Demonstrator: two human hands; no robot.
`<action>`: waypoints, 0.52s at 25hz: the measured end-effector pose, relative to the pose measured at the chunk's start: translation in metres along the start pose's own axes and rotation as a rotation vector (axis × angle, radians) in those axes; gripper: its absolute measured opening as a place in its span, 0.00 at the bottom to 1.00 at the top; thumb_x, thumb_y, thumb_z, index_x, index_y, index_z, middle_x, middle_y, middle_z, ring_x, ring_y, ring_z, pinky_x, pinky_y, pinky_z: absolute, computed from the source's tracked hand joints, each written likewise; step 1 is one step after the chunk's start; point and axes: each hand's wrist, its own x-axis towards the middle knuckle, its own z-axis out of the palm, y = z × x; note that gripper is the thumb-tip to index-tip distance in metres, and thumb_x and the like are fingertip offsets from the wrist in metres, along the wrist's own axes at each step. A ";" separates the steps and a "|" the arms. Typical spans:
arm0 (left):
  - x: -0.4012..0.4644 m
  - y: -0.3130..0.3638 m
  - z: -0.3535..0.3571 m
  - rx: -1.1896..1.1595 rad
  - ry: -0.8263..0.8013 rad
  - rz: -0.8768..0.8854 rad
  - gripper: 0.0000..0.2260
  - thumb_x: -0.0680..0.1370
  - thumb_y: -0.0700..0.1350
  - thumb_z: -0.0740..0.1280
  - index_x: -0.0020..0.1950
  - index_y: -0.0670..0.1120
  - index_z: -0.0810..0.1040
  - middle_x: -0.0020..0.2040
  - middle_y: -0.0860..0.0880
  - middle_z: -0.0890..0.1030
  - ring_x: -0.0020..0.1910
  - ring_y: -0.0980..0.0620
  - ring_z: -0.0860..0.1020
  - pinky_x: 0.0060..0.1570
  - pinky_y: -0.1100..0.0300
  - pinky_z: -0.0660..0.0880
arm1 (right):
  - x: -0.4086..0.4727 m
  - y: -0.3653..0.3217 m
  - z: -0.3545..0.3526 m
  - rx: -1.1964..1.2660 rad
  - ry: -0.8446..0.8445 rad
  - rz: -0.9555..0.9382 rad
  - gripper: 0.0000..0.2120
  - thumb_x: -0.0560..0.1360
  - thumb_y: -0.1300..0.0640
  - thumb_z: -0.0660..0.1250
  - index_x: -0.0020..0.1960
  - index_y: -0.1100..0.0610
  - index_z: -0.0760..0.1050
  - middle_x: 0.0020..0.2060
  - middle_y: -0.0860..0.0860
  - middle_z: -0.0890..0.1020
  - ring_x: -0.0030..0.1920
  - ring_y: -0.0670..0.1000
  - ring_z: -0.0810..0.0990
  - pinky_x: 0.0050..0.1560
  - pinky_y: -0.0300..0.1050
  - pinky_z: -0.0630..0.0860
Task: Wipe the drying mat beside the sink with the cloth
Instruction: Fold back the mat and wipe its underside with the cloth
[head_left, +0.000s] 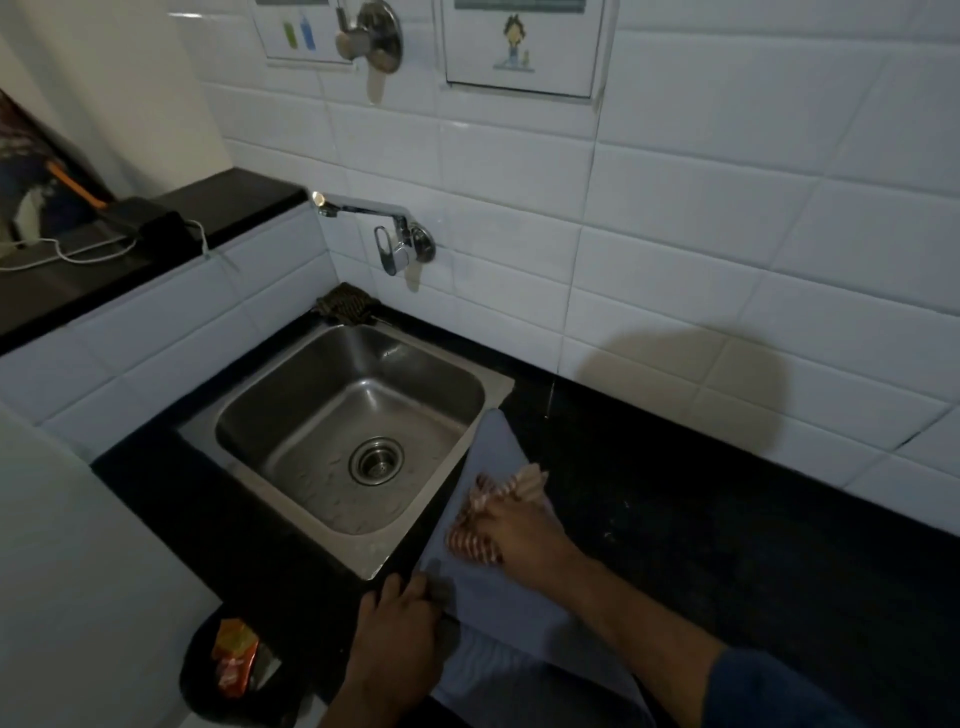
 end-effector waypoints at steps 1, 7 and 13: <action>0.000 0.001 -0.005 0.025 -0.015 -0.003 0.19 0.70 0.57 0.60 0.55 0.54 0.83 0.63 0.53 0.79 0.55 0.46 0.74 0.49 0.47 0.73 | -0.016 0.002 -0.002 0.009 -0.053 -0.087 0.19 0.79 0.63 0.63 0.68 0.55 0.76 0.67 0.58 0.73 0.67 0.60 0.69 0.67 0.57 0.67; 0.013 0.003 0.002 0.086 0.042 -0.049 0.23 0.79 0.56 0.56 0.72 0.51 0.70 0.73 0.54 0.67 0.69 0.48 0.65 0.63 0.49 0.63 | -0.111 0.033 -0.028 -0.206 -0.328 -0.200 0.24 0.80 0.42 0.55 0.63 0.57 0.79 0.62 0.67 0.76 0.66 0.68 0.71 0.71 0.68 0.60; -0.001 0.004 -0.008 0.017 0.015 -0.023 0.24 0.77 0.65 0.53 0.68 0.58 0.74 0.73 0.54 0.67 0.71 0.49 0.64 0.66 0.49 0.62 | -0.171 0.020 -0.103 -0.052 -0.526 -0.062 0.13 0.77 0.55 0.60 0.61 0.50 0.74 0.60 0.54 0.78 0.58 0.57 0.77 0.64 0.57 0.72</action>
